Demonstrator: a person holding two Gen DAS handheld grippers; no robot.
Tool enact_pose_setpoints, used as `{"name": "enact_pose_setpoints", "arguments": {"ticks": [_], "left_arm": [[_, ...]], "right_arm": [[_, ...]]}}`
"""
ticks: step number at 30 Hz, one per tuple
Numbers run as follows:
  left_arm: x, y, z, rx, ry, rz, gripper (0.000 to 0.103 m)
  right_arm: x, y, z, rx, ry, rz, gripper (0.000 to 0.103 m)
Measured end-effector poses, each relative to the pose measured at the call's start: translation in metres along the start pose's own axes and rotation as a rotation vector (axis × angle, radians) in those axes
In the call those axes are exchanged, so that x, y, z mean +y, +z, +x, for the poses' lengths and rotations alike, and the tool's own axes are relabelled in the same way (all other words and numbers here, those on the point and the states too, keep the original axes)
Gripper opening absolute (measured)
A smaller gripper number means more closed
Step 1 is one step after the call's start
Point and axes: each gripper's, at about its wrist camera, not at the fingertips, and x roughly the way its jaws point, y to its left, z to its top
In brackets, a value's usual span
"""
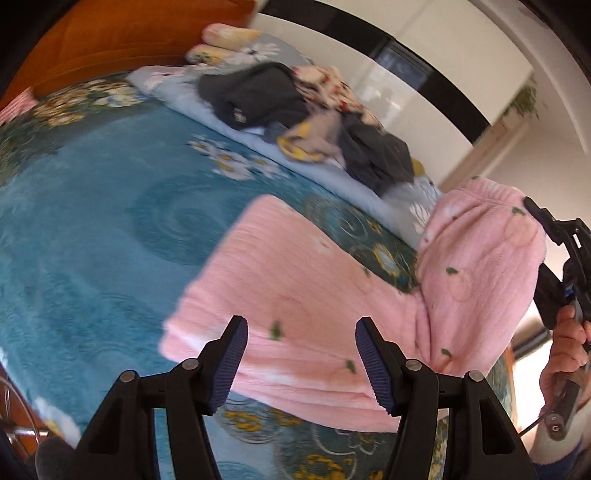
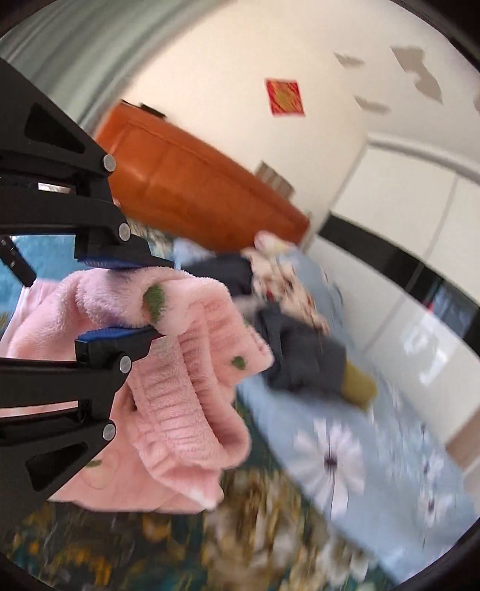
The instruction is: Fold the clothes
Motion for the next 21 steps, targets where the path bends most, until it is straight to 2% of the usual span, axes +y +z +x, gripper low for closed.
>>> {"name": "enact_pose_setpoints", "arguments": {"ticks": [5, 8, 11, 14, 18, 21], "left_arm": [[0.042, 0.008, -0.022, -0.074, 0.036, -0.110, 0.065], [0.063, 0.009, -0.028, -0.092, 0.051, -0.175, 0.065], [0.082, 0.008, -0.032, -0.104, 0.064, -0.235, 0.065], [0.093, 0.005, -0.034, -0.098, 0.055, -0.280, 0.065], [0.099, 0.004, -0.033, -0.089, 0.043, -0.315, 0.065], [0.101, 0.003, -0.030, -0.084, 0.033, -0.338, 0.065]], "right_arm": [[0.048, -0.034, 0.088, 0.147, 0.096, -0.053, 0.027], [0.062, -0.064, 0.137, 0.228, 0.094, -0.092, 0.027], [0.066, -0.093, 0.184, 0.337, 0.054, -0.111, 0.027], [0.066, -0.127, 0.219, 0.459, -0.014, -0.182, 0.027], [0.056, -0.161, 0.239, 0.576, -0.119, -0.251, 0.027], [0.053, -0.171, 0.241, 0.607, -0.144, -0.271, 0.031]]}}
